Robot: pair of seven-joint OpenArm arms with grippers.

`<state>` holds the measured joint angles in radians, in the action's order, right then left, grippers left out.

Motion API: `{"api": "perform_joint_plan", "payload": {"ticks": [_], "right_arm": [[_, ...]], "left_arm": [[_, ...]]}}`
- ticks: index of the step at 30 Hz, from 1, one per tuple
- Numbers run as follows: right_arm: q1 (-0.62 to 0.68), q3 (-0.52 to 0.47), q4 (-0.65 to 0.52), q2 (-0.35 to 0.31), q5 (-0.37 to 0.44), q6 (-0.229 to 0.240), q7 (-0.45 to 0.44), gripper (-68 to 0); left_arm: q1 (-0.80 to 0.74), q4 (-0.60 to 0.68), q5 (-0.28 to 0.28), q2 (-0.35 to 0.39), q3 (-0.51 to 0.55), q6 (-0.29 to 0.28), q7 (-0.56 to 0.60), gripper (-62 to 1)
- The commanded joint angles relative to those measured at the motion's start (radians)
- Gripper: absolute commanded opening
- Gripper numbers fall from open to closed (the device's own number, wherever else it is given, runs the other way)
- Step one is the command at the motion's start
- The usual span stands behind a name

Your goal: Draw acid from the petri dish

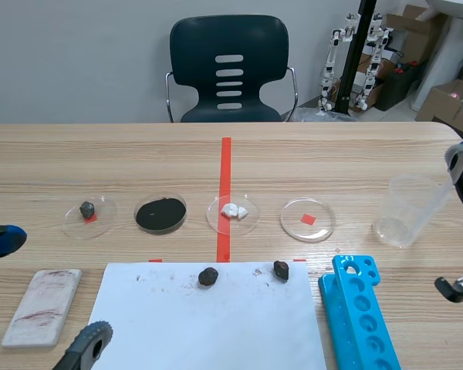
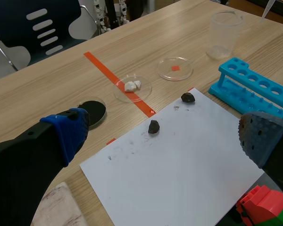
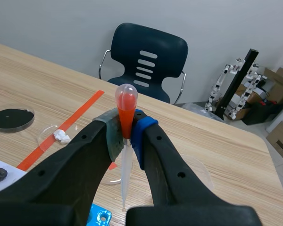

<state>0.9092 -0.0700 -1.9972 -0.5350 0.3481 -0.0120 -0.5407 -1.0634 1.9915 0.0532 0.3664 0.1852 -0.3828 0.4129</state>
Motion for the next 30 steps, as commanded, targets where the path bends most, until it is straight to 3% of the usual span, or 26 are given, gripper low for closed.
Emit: {"api": "perform_joint_plan", "payload": {"ticks": [1, 8, 19, 23, 30], "right_arm": [[-0.010, -0.003, -0.003, -0.005, 0.003, -0.003, -0.019, -66.5], [-0.023, -0.003, -0.003, -0.005, 0.003, 0.000, -0.014, -66.5], [-0.127, -0.003, -0.002, -0.005, 0.004, 0.026, 0.066, -66.5], [-0.180, 0.002, -0.002, -0.005, 0.004, 0.058, 0.101, -66.5], [-0.331, 0.072, 0.077, -0.004, 0.004, 0.065, 0.139, -66.5]], "left_arm": [[0.003, 0.013, 0.010, 0.000, 0.006, -0.002, 0.015, 1.4], [0.003, 0.013, 0.010, 0.000, 0.006, -0.002, 0.015, 1.4], [0.003, 0.013, 0.010, 0.000, 0.006, -0.002, 0.015, 1.4], [0.003, 0.013, 0.010, 0.000, 0.006, -0.002, 0.015, 1.4], [0.003, 0.013, 0.010, 0.000, 0.006, -0.002, 0.015, 1.4]]}}
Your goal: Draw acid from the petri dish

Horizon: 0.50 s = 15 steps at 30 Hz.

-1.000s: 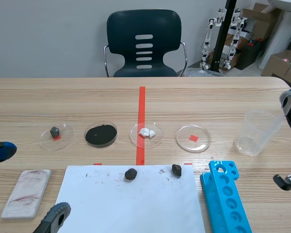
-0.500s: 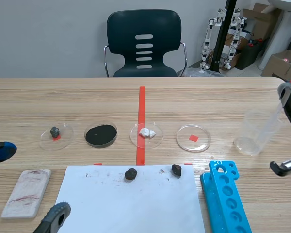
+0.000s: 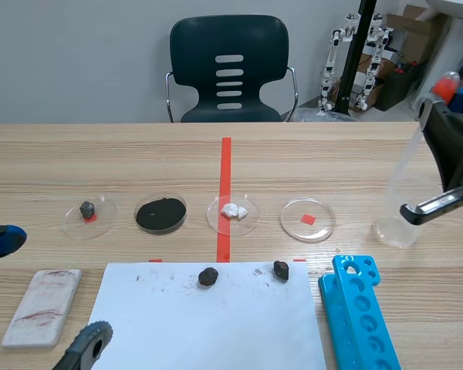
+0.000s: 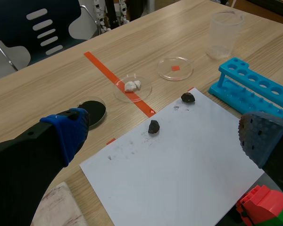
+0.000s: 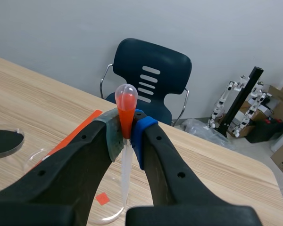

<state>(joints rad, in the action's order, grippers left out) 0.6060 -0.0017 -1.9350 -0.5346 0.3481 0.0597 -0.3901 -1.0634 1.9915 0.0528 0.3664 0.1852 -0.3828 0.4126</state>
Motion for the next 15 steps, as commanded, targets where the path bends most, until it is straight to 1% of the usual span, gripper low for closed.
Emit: {"api": "perform_joint_plan", "payload": {"ticks": [1, 4, 12, 15], "right_arm": [[-0.049, 0.016, 0.030, -0.005, 0.004, -0.006, -0.011, -66.5], [-0.124, 0.062, 0.087, -0.005, 0.004, -0.006, -0.012, -66.5], [-0.274, 0.162, 0.203, -0.002, -0.003, -0.006, -0.013, -66.5], [-0.326, 0.206, 0.251, -0.002, -0.003, -0.006, -0.026, -66.5]], "left_arm": [[0.003, 0.013, 0.010, 0.000, 0.006, -0.002, 0.016, 1.4], [0.003, 0.013, 0.010, 0.000, 0.006, -0.002, 0.016, 1.4], [0.003, 0.013, 0.010, 0.000, 0.006, -0.002, 0.016, 1.4], [0.003, 0.013, 0.010, 0.000, 0.006, -0.002, 0.016, 1.4]]}}
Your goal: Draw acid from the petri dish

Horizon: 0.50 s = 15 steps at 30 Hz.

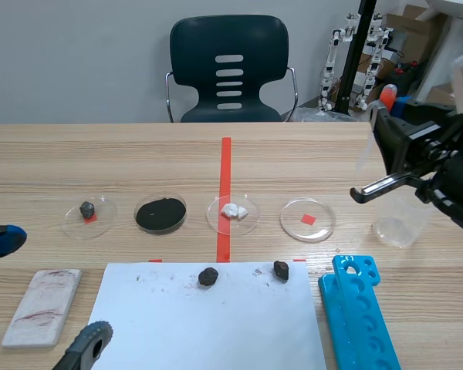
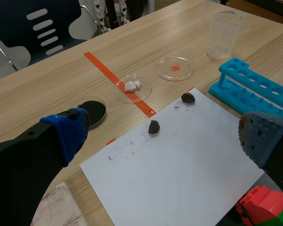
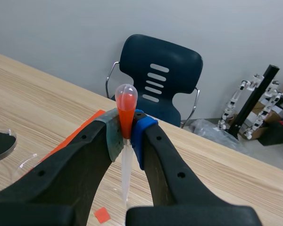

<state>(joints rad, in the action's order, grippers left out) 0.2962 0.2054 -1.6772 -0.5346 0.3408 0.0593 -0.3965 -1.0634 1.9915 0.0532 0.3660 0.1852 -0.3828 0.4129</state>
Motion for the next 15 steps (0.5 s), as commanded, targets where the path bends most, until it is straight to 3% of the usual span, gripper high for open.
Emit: {"api": "perform_joint_plan", "payload": {"ticks": [1, 8, 15], "right_arm": [[-0.032, 0.014, 0.010, -0.002, 0.004, -0.006, -0.024, -66.5], [-0.116, 0.102, 0.114, 0.026, -0.013, -0.006, -0.043, -66.5], [-0.166, 0.112, 0.243, 0.140, -0.162, 0.042, -0.070, -66.5]], "left_arm": [[0.003, 0.013, 0.010, 0.000, 0.006, -0.002, 0.015, 1.4], [0.003, 0.013, 0.010, 0.000, 0.006, -0.002, 0.015, 1.4], [0.003, 0.013, 0.010, 0.000, 0.006, -0.002, 0.016, 1.4]]}}
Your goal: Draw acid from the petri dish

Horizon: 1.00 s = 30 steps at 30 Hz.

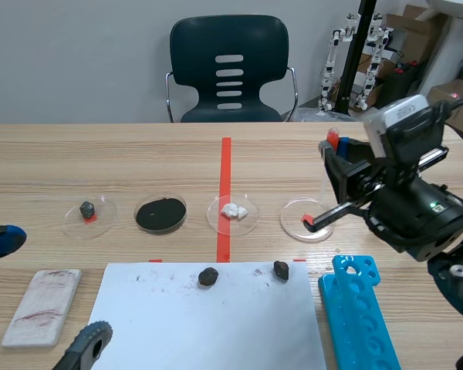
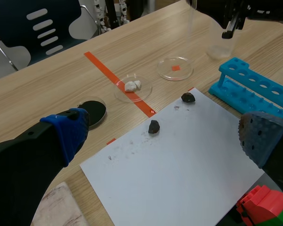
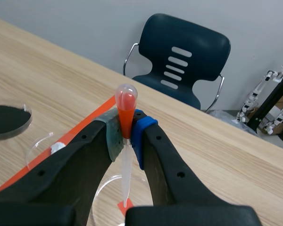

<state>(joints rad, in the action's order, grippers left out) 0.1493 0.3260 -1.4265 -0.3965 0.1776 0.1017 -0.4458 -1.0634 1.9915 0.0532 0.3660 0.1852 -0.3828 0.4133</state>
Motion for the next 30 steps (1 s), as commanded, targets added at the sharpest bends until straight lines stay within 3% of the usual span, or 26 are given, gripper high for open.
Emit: {"api": "perform_joint_plan", "payload": {"ticks": [1, 10, 16, 30], "right_arm": [[-0.024, -0.008, 0.008, 0.017, -0.014, 0.001, -0.029, -66.5], [-0.064, -0.009, 0.107, 0.089, -0.070, -0.005, -0.047, -66.5], [-0.067, -0.009, 0.131, 0.089, -0.070, -0.057, -0.047, -66.5], [-0.114, -0.009, 0.197, 0.089, -0.069, -0.056, -0.051, -66.5]], "left_arm": [[0.003, 0.013, 0.010, 0.000, 0.006, -0.002, 0.016, 1.4], [0.003, 0.013, 0.010, 0.000, 0.006, -0.002, 0.016, 1.4], [0.003, 0.013, 0.010, 0.000, 0.006, -0.002, 0.016, 1.4], [0.003, 0.013, 0.010, 0.000, 0.006, -0.002, 0.016, 1.4]]}}
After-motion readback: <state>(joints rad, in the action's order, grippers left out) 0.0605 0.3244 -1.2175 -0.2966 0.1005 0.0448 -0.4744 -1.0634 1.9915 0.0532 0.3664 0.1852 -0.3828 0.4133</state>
